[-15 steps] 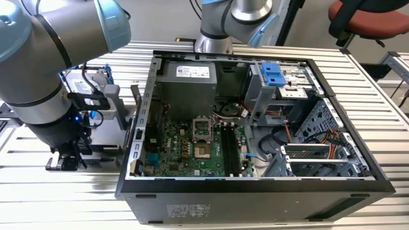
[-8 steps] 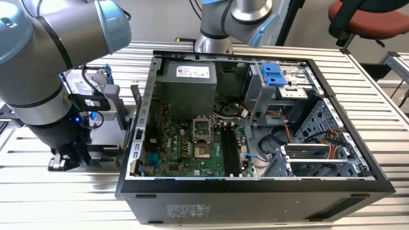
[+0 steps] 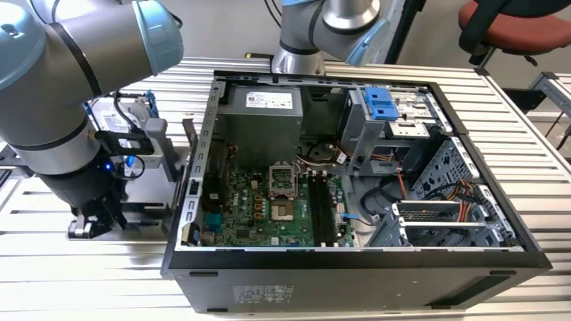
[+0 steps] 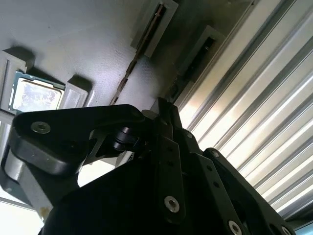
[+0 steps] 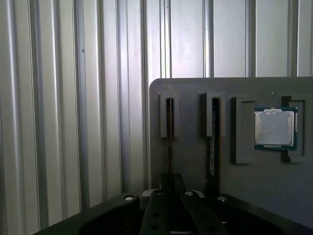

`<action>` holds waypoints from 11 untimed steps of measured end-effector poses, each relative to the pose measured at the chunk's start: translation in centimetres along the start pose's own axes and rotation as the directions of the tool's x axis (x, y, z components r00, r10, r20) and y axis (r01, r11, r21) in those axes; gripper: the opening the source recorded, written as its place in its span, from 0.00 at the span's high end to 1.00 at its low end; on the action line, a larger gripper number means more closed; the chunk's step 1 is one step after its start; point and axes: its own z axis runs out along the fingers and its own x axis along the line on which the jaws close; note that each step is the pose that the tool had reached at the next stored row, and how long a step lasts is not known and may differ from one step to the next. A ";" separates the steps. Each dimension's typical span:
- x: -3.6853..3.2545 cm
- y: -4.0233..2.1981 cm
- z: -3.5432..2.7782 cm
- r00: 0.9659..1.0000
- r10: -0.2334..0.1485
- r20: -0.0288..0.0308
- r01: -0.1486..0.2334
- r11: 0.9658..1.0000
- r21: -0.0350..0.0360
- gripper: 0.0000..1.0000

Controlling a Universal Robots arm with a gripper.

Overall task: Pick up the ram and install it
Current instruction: 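Pick up the ram and move it above insertion slot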

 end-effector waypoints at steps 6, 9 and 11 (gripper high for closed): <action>0.00 0.00 0.00 1.000 0.000 -0.001 0.000 1.000 0.000 1.00; 0.00 0.00 0.00 1.000 0.000 -0.002 0.000 1.000 0.000 1.00; 0.00 0.00 -0.05 1.000 0.000 -0.002 0.000 1.000 0.000 1.00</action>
